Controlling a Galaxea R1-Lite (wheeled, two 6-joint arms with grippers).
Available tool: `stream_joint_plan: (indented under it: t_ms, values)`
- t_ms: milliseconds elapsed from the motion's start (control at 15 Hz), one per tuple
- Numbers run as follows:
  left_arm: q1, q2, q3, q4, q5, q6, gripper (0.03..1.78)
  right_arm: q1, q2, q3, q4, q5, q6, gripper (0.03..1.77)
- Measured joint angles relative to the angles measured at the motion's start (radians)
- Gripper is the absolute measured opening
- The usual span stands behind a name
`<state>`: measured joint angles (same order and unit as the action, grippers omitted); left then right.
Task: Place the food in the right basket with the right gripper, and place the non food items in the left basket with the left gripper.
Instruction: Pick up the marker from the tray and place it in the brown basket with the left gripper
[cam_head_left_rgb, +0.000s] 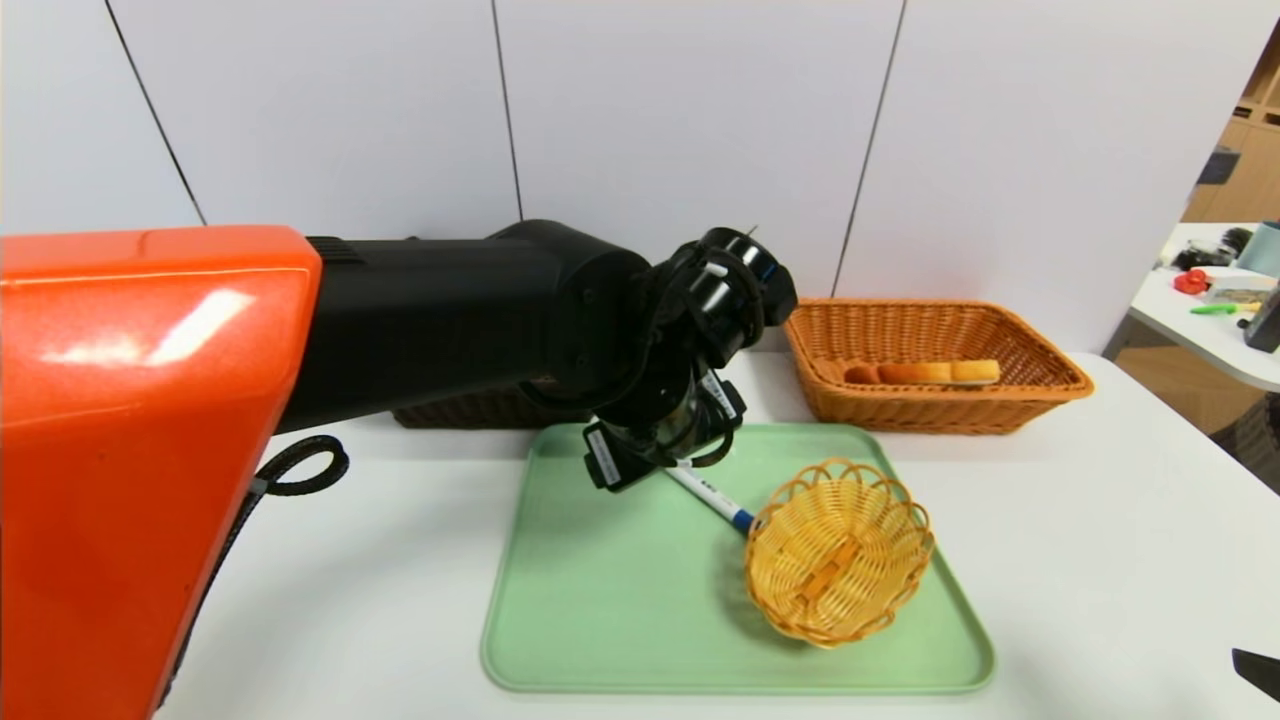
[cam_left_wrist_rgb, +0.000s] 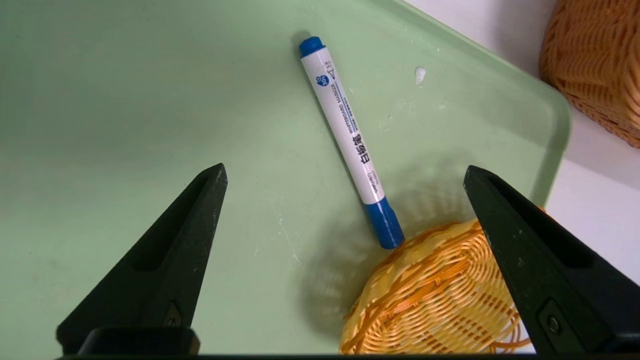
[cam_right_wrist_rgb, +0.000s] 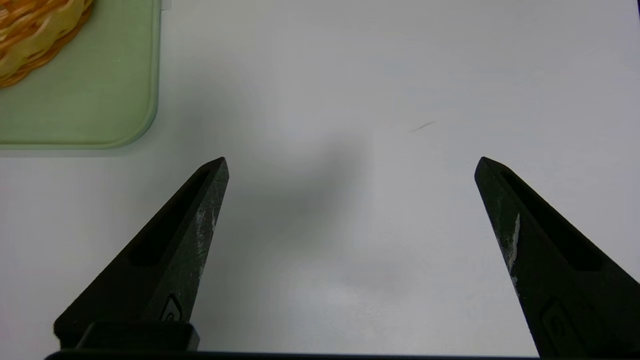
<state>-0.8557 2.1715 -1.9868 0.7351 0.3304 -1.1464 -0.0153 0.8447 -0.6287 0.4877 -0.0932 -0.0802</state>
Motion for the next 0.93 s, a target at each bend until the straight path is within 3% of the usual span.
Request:
stream_joint_plan:
  t_ms: [933]
  values:
    - [0.043, 0.127, -0.007, -0.059, -0.041, 0.020, 1.69, -0.003, -0.071, -0.020, 0.056, -0.026, 0.005, 1.70]
